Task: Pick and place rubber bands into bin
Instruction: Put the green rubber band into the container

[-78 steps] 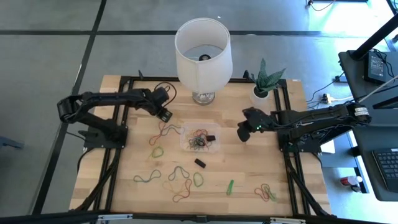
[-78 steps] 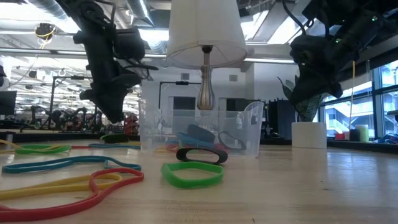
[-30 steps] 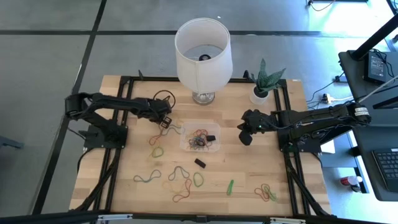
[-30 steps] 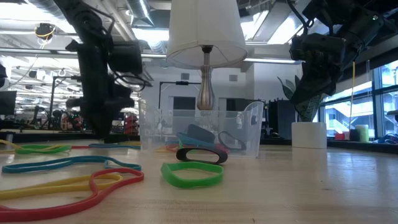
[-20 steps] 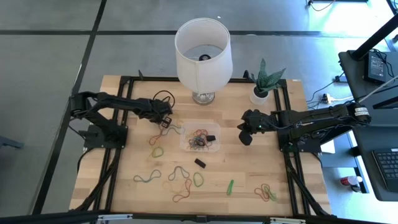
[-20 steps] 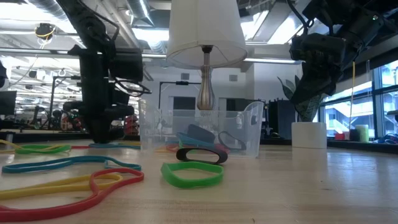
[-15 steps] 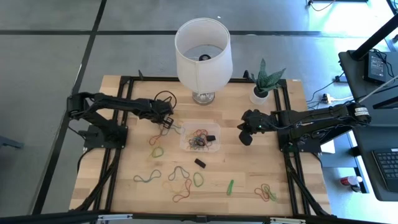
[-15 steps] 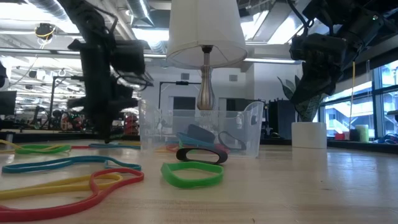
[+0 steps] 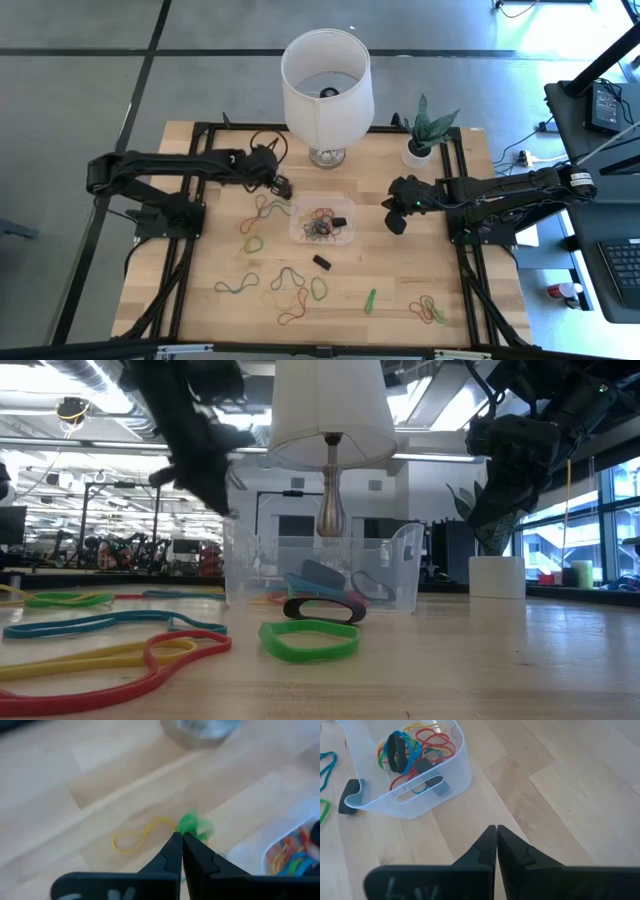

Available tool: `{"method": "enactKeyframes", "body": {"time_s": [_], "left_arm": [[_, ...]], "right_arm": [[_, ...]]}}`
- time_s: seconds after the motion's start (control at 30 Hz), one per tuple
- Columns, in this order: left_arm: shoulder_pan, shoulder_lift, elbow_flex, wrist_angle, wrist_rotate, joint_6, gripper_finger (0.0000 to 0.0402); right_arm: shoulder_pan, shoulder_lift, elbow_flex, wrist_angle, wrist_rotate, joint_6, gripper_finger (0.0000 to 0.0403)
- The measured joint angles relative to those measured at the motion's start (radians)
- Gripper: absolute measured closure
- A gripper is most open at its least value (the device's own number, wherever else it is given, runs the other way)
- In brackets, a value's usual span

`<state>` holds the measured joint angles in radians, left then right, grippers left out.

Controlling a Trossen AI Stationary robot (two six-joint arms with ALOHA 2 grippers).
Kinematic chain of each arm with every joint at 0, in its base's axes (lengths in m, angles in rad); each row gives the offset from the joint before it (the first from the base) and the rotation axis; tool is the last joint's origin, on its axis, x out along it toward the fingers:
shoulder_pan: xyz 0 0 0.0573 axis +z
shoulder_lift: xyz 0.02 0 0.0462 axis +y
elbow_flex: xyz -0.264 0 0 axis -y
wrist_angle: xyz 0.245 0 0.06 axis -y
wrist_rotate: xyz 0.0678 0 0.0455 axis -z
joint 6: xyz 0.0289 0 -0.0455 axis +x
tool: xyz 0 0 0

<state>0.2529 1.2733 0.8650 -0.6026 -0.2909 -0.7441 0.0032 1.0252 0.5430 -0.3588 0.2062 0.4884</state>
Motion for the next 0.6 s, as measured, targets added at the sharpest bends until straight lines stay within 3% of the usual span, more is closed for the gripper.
{"method": "enactKeyframes", "body": {"time_s": [0.17,0.4,0.6], "left_arm": [[-0.005,-0.034,0.019,-0.001,-0.072,-0.002,0.0399],[-0.043,-0.037,0.019,0.140,0.101,0.047,0.0399],[-0.151,-0.009,0.020,0.300,0.122,0.107,0.0399]], "right_arm": [[0.000,0.000,0.000,0.000,0.000,-0.003,0.0385],[0.000,0.000,0.000,0.000,0.000,-0.002,0.0385],[0.000,0.000,0.000,0.001,0.000,-0.002,0.0385]]}}
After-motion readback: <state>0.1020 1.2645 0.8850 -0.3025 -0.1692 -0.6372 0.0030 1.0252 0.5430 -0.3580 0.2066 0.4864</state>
